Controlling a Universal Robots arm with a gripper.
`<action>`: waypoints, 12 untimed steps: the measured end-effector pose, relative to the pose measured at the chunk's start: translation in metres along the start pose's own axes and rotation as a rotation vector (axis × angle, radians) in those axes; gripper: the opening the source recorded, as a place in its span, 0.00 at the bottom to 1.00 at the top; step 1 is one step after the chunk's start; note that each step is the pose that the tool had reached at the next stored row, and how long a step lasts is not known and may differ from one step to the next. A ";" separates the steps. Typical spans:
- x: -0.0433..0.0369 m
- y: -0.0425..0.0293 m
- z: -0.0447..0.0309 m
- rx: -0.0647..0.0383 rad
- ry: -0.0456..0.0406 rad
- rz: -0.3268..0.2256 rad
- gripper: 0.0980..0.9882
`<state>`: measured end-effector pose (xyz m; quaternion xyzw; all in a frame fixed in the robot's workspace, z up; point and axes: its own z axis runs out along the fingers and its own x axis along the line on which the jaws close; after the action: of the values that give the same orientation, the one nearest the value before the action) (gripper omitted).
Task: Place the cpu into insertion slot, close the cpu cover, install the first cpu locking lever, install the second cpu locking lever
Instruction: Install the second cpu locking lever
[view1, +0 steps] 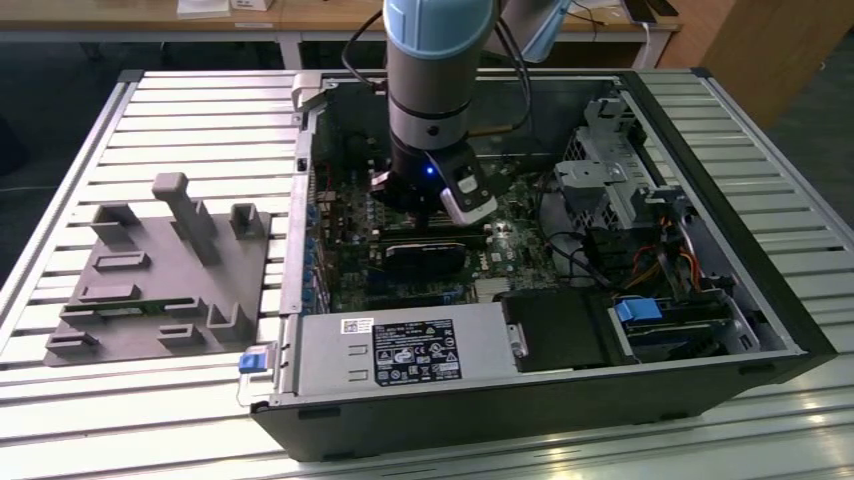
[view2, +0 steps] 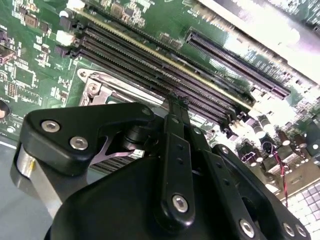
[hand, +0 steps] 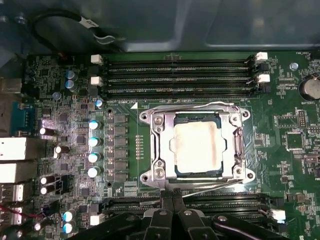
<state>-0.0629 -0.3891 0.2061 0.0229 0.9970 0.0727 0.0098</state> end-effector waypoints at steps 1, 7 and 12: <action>0.0003 -0.0020 -0.0003 -0.004 0.0002 0.000 0.01; 0.0048 -0.0102 -0.0015 -0.045 0.0022 0.001 0.01; 0.0092 -0.0117 0.0003 -0.064 0.0030 0.002 0.01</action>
<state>-0.0726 -0.4002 0.2039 0.0233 0.9942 0.1047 0.0090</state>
